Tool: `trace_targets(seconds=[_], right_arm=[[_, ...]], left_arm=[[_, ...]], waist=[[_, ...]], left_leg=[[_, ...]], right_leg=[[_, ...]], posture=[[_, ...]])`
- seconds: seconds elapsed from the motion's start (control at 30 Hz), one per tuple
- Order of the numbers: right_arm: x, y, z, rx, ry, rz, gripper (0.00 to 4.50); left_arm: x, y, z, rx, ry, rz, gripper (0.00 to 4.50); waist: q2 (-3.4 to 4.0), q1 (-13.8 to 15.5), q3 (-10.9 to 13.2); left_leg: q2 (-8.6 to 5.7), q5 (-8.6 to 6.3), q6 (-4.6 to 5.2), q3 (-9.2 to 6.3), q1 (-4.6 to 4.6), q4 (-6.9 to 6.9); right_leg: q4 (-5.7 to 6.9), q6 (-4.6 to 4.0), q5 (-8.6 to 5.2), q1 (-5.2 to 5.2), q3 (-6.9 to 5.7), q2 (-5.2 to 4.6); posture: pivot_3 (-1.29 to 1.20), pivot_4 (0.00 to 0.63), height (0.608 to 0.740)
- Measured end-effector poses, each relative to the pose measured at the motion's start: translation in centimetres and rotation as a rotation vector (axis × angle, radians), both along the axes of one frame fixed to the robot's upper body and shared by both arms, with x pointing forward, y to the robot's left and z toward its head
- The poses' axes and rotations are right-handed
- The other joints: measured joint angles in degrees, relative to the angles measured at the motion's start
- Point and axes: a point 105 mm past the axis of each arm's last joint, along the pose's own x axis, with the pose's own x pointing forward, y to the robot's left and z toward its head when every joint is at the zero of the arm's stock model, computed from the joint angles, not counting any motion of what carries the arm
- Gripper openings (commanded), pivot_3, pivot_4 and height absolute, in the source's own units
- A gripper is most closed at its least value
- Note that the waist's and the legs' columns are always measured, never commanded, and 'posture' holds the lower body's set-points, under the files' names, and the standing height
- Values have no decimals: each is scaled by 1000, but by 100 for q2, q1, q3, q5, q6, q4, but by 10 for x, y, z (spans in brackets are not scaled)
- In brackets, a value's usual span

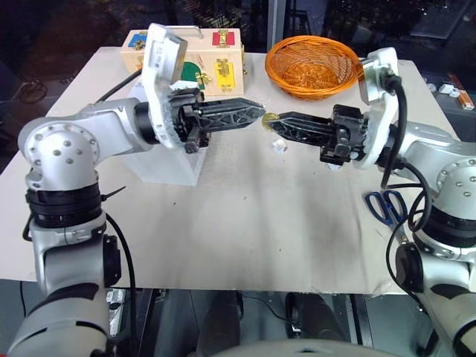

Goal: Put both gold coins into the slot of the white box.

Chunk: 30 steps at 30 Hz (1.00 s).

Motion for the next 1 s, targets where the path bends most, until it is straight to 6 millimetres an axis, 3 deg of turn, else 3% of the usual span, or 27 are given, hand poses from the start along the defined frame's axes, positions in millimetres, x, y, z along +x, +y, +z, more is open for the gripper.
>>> trace_targets(seconds=[0.47, 0.53, 0.6, 1.0], right_arm=[[-6, 0, 5, 16, -3, 22, 0], [-6, 0, 6, 19, -2, 26, 0], [-6, 0, 6, 17, -4, 23, 0], [-8, 0, 7, 15, -6, 35, 0]], left_arm=[[-4, -1, -6, 9, 11, -19, 884], [-5, -1, -6, 8, 9, -22, 317], [-7, -1, -5, 6, 5, -35, 54], [-10, -2, -5, 6, -3, -62, 54]], waist=[[0, 15, 0], [0, 16, 0], [0, 16, 0], [0, 16, 0]], left_leg=[[0, 0, 0, -1, -1, 0], [0, 0, 0, 0, -1, 0], [0, 0, 0, -1, -1, 0], [0, 0, 0, -1, -1, 0]], right_leg=[[0, 0, 0, 0, 0, 0], [-1, 0, 0, 0, 0, 0], [-1, 0, 0, 0, 0, 0], [-1, 0, 0, 0, 0, 0]], posture=[[0, 150, 726], [0, 150, 726], [0, 150, 726], [0, 150, 726]])
